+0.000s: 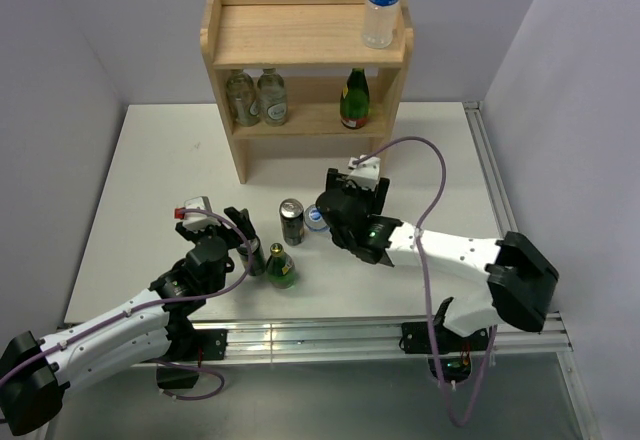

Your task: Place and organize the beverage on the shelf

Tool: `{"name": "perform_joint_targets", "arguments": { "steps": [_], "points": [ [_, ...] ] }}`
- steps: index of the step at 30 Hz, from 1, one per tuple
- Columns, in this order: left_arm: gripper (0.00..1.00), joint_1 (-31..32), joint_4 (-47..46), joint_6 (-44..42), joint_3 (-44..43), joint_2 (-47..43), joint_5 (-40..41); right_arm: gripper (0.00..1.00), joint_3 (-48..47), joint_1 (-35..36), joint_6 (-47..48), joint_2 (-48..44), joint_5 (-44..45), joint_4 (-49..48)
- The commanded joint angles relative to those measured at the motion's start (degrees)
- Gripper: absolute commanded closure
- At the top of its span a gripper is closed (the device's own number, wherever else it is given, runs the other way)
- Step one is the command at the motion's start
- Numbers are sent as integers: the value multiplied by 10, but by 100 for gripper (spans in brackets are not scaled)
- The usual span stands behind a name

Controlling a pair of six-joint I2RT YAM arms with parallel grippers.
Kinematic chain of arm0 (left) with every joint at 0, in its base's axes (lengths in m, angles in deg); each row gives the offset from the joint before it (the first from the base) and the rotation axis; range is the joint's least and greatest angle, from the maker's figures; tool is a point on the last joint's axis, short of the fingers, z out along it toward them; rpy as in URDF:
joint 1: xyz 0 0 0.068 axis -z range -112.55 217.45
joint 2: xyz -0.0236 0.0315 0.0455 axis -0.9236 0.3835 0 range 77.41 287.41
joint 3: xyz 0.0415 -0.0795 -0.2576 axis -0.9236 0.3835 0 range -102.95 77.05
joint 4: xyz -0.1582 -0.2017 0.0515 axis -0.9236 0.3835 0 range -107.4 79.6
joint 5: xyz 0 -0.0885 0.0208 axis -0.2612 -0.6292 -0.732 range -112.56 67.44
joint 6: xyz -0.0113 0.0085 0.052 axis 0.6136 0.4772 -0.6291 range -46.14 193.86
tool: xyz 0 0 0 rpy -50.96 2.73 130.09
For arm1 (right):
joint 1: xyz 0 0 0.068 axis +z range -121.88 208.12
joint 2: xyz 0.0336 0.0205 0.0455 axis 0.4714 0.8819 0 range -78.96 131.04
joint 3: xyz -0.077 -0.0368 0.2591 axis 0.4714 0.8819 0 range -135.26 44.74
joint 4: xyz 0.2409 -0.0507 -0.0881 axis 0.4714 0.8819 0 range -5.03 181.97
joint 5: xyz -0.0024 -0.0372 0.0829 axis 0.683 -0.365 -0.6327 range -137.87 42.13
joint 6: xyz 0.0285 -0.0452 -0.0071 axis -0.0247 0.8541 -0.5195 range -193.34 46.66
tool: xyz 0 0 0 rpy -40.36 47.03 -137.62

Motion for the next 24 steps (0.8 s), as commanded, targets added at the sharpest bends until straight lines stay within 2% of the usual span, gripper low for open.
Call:
{"name": "perform_joint_targets", "arguments": {
  "steps": [1,10,14,21,24],
  "points": [
    [6,-2,-5,6,-8,-6,2,13,9,29,-64,-60,68,75],
    [6,-3,-3,7,-12,1,2,13,21,49,-193,-125,88,242],
    [6,-2,-4,7,-12,1,3,13,18,83,-299,-141,72,337],
    [6,-2,-4,6,-16,11,3,13,-47,221,-367,-104,-54,433],
    [6,-2,-2,7,-16,9,2,13,-68,258,-384,-91,-100,432]
  ]
}}
